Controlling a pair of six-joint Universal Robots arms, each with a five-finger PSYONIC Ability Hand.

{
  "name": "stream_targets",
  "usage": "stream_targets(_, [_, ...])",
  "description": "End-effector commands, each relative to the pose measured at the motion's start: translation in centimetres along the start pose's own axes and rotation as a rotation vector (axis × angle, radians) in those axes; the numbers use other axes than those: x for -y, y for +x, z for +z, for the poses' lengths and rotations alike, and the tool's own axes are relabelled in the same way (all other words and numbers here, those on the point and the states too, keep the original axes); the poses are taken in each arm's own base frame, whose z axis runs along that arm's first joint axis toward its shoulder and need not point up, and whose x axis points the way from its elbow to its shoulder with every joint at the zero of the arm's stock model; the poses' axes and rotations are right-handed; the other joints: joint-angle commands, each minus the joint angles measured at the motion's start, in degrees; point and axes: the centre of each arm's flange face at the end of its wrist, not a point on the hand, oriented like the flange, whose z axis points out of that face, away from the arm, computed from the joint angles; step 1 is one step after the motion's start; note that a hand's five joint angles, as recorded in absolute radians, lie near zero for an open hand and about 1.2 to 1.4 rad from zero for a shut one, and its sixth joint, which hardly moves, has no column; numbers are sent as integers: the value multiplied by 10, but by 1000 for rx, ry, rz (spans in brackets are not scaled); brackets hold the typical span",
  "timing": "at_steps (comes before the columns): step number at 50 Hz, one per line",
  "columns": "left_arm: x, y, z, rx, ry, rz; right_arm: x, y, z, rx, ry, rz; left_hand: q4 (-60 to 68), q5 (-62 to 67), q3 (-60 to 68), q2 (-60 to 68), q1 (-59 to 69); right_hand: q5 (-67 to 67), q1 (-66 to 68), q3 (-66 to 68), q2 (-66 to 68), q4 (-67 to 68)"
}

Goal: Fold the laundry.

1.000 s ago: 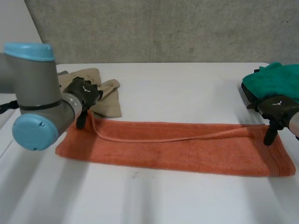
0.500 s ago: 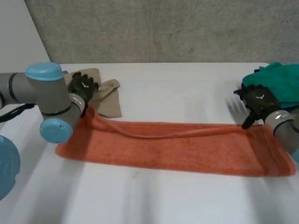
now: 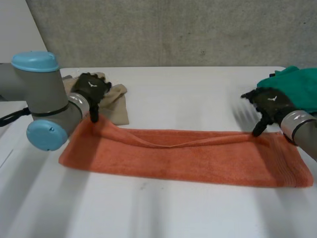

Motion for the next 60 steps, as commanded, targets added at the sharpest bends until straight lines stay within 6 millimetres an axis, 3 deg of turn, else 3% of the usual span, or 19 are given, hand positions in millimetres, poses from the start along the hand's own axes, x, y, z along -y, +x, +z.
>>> stream_targets(1, [-14,34,-7,-153,-28,16,-16,-31,-8,164,-162,19,-15,-29,-19,-16,-8,-28,-26,-22,-19,-25])
stream_targets(3, [-23,41,-1,-159,-57,43,-25,-46,-3,203,-202,22,-15,-29,-19,-16,-8,-28,-26,-22,-19,-25])
stream_targets(6, [-28,43,6,-151,-66,55,-25,-49,5,184,-180,22,-15,-29,-19,-16,-8,-28,-26,-22,-19,-25])
stream_targets(19, [-28,29,56,46,7,48,-7,-44,48,-29,57,38,-15,-29,-19,-16,-8,-28,-26,-22,-19,-25])
stream_targets(25, [-25,20,62,131,1,31,-14,-44,60,-53,47,14,-15,-29,-19,-16,-8,-28,-26,-22,-19,-25])
stream_targets(28, [-23,15,63,152,14,27,-20,-35,68,-101,43,-14,-15,-29,-19,-16,-8,-28,-26,-22,-19,-25])
stream_targets(33, [-15,8,55,148,22,11,-15,-27,67,-141,42,-12,-15,-29,-19,-16,-8,-28,-26,-22,-19,-25])
stream_targets(41, [9,0,27,91,79,-61,27,-14,36,-135,84,27,-15,-29,-19,-16,-8,-28,-26,-22,-19,-25])
stream_targets(48, [33,-6,-8,48,129,-138,58,11,-10,-163,50,28,-15,-29,-19,-16,-8,-28,-26,-22,-19,-25])
stream_targets(52, [44,-4,-26,3,160,-177,55,19,-42,-129,-101,10,-15,-29,-19,-16,-8,-28,-26,-22,-19,-25])
stream_targets(57, [53,7,-45,-77,196,-217,26,22,-94,-19,-404,-22,-15,-29,-19,-16,-8,-28,-26,-22,-19,-25])
stream_targets(60, [56,14,-51,-105,203,-223,13,25,-104,11,-423,-48,-15,-29,-19,-16,-8,-28,-26,-22,-19,-25])
